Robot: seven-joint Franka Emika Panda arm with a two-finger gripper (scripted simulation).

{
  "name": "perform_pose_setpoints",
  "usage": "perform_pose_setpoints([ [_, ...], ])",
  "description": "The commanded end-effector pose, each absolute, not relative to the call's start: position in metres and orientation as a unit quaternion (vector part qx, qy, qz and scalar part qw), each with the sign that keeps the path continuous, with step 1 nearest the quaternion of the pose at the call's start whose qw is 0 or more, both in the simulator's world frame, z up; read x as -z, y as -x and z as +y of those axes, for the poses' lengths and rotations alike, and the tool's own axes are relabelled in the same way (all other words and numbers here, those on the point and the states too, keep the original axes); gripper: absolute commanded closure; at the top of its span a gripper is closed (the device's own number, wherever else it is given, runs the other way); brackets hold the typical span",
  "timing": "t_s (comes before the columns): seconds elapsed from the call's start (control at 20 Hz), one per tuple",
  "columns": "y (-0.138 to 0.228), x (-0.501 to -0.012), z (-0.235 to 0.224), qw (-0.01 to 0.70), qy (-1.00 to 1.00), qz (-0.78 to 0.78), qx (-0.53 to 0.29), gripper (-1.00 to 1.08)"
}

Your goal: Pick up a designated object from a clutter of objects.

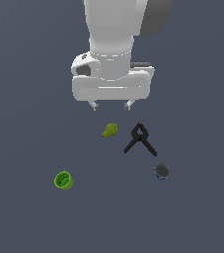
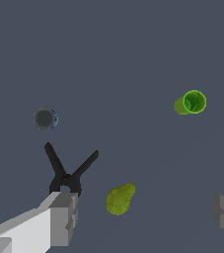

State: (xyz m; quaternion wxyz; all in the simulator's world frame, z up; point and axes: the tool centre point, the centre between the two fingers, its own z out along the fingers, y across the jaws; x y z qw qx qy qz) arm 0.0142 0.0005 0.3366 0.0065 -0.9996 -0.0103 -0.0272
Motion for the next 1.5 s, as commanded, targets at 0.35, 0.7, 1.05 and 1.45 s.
perform_pose_setpoints([
  [0.35, -0.011, -0.338, 0.005, 0.014, 1.0, -0.004, 0.028, -0.92],
  [0.7, -0.011, -0.339, 0.005, 0.015, 0.999, -0.002, 0.028, -0.92],
  [1.05, -0.025, -0.323, 0.019, 0.011, 0.999, -0.022, 0.025, -0.92],
  [1.45, -0.056, -0.279, 0.057, 0.002, 0.997, -0.072, 0.019, -0.92],
])
